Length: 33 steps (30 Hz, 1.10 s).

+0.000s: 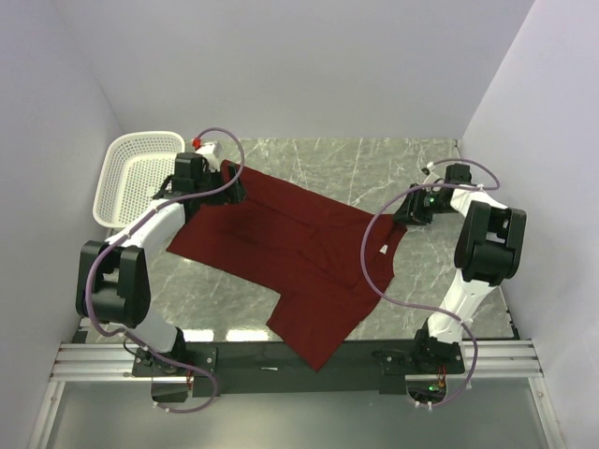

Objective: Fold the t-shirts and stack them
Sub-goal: Fold the tshirt

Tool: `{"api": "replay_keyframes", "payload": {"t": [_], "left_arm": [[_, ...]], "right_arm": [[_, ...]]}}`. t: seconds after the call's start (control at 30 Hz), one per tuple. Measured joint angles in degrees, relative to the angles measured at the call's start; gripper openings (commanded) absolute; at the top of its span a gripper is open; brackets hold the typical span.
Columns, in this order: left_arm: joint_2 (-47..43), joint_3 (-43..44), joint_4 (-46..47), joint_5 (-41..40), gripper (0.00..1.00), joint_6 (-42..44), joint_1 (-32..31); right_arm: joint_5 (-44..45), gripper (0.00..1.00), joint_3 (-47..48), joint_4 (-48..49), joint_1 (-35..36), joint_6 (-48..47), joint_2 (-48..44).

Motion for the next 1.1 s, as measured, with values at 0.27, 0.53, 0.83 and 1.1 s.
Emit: {"api": "replay_keyframes", "payload": {"t": [0.27,0.53,0.83,1.1], "left_arm": [[-0.4,0.0,-0.3,0.9,0.92,0.0,0.0],[-2.0,-0.2,-0.4,1.2,0.92,0.0,0.0],[-2.0,-0.6,-0.4,1.5,0.92,0.0,0.0],[-2.0,-0.7,-0.4,2.3,0.92,0.0,0.0]], "right_arm": [[-1.8,0.27,0.3,1.1,0.0,3.1,3.8],[-2.7,0.0,0.0,1.6,0.0,3.3,3.8],[-5.1,0.0,-3.8,-0.6,0.0,2.6,0.7],[-4.7,0.05,-5.4,-1.9,0.0,2.8,-0.3]]}}
